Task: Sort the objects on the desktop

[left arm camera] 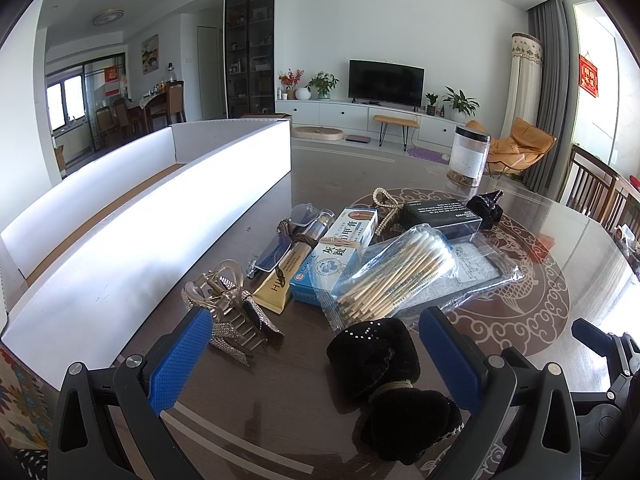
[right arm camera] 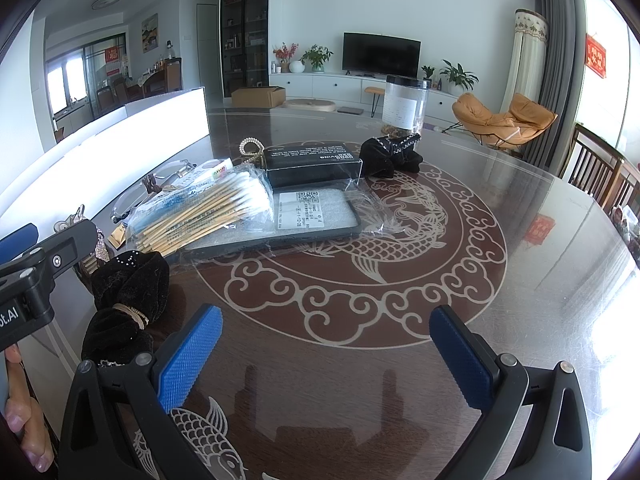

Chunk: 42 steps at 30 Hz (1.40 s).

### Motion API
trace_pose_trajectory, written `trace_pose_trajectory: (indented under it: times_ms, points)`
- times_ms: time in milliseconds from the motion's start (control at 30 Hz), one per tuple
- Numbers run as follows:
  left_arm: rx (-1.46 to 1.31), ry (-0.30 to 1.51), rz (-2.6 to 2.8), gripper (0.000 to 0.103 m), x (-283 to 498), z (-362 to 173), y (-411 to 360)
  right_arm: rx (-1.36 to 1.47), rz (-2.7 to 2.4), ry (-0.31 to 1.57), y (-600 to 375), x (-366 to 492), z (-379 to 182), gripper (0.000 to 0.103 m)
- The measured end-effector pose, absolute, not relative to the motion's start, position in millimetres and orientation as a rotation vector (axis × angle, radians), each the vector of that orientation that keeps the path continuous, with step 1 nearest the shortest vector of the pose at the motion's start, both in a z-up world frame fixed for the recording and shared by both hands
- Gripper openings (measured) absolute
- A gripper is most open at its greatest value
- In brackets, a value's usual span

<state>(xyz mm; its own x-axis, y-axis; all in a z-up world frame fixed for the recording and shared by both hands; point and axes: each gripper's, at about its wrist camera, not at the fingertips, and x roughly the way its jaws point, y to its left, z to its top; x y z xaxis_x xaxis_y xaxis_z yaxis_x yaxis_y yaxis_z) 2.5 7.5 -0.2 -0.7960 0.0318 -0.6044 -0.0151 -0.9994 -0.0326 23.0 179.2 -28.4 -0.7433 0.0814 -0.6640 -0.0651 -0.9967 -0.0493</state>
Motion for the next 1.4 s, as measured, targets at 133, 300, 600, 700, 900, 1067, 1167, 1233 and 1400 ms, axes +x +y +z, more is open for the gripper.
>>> trace_pose_trajectory:
  times_ms: [133, 300, 600, 700, 900, 1067, 1167, 1233, 1400]
  points:
    - [-0.994, -0.04, 2.953, 0.103, 2.8, -0.6, 7.9, -1.092, 2.862, -0.034, 179.2, 22.9, -28.4, 0.103]
    - [-0.995, -0.039, 2.953, 0.103, 2.6, -0.4, 7.8, -1.093, 2.861, -0.033, 179.2, 22.6, -28.7, 0.103]
    - [-0.993, -0.037, 2.953, 0.103, 2.4, -0.1, 7.4, -1.095, 2.86, -0.028, 179.4, 22.8, -30.3, 0.103]
    - [-0.993, -0.036, 2.954, 0.103, 2.4, -0.1, 7.5, -1.095, 2.859, -0.027, 179.5, 22.7, -30.2, 0.103]
    - [-0.991, -0.036, 2.954, 0.103, 2.9, -0.5, 8.2, -1.099, 2.857, -0.019, 180.0, 23.2, -31.1, 0.103]
    - [-0.989, -0.033, 2.954, 0.103, 2.6, -0.2, 7.8, -1.099, 2.857, -0.019, 179.4, 23.6, -31.2, 0.103]
    - [-0.986, -0.028, 2.955, 0.103, 0.8, 0.6, 5.9, -1.098, 2.857, -0.018, 179.5, 23.5, -31.2, 0.103]
    - [-0.986, -0.028, 2.955, 0.103, 1.4, 0.5, 6.5, -1.099, 2.857, -0.019, 180.2, 23.1, -31.0, 0.103]
    - [-0.985, -0.028, 2.955, 0.103, 0.8, 0.7, 5.9, -1.099, 2.857, -0.019, 180.3, 23.1, -30.9, 0.103]
